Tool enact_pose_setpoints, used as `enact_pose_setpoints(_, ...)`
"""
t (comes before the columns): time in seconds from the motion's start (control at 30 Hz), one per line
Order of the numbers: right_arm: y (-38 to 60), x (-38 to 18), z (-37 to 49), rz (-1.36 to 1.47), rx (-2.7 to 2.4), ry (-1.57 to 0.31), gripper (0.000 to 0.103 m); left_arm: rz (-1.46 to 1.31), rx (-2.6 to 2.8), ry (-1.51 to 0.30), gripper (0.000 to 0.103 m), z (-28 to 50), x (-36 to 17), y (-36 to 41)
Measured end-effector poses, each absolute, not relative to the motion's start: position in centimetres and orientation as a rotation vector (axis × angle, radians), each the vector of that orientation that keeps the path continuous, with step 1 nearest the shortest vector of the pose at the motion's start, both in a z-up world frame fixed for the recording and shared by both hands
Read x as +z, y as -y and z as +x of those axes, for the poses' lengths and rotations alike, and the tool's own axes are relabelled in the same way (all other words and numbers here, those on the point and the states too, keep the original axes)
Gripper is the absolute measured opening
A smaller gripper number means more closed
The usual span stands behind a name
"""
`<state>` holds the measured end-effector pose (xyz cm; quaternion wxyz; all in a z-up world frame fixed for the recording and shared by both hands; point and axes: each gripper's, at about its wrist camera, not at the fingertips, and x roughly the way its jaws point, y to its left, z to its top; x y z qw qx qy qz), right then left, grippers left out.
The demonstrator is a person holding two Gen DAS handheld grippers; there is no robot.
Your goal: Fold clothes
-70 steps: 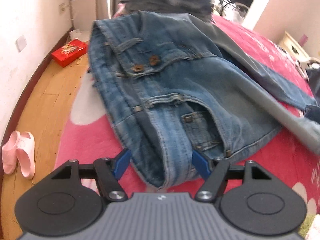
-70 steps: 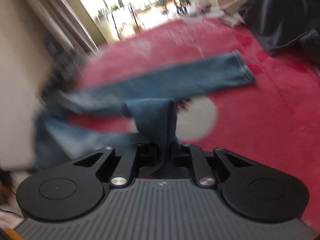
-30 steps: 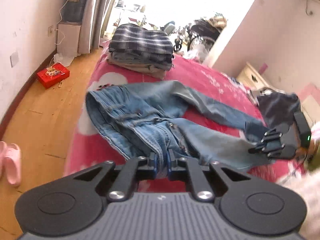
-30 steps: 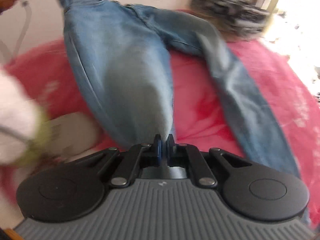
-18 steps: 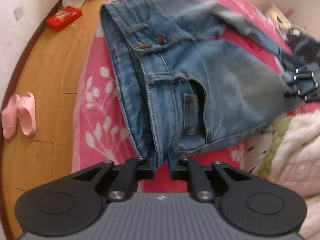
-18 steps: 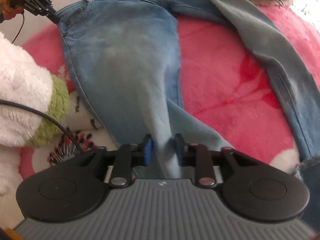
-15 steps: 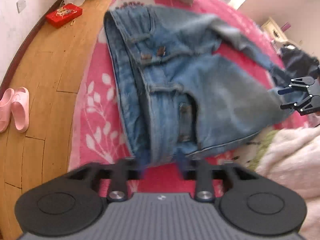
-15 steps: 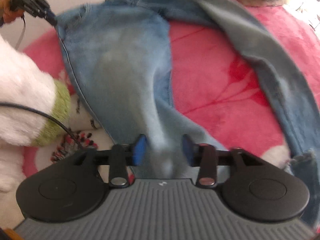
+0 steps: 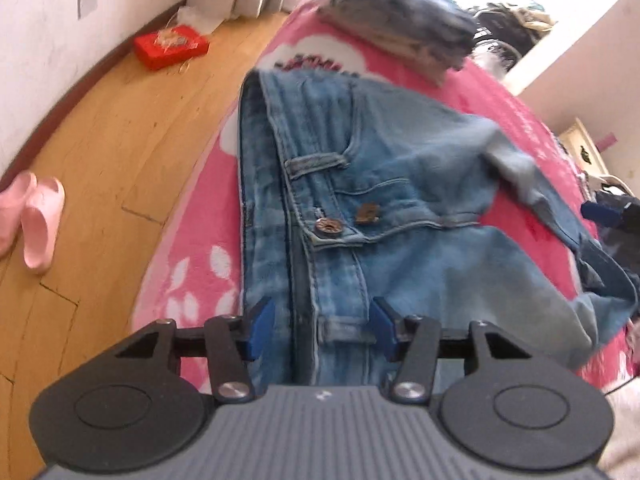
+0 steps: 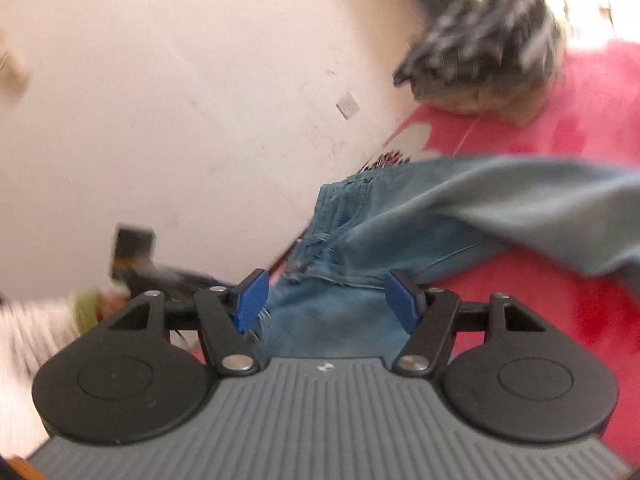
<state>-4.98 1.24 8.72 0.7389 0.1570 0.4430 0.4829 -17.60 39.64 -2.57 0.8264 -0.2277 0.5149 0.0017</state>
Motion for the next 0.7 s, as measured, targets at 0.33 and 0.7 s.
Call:
enact_pose_setpoints(0.33,-6.0,2.9,-3.9,0.607,0.977,-1.143,0.064,-0.629,-0.025,-1.051,0.044,-15.9,-3.5,-40.3)
enact_pose_setpoints(0.7,-5.6,2.0,-5.2,0.647,0.949,-1.145,0.064,-0.970,-0.044,-0.950,0.040,-15.9,-6.1,-43.7)
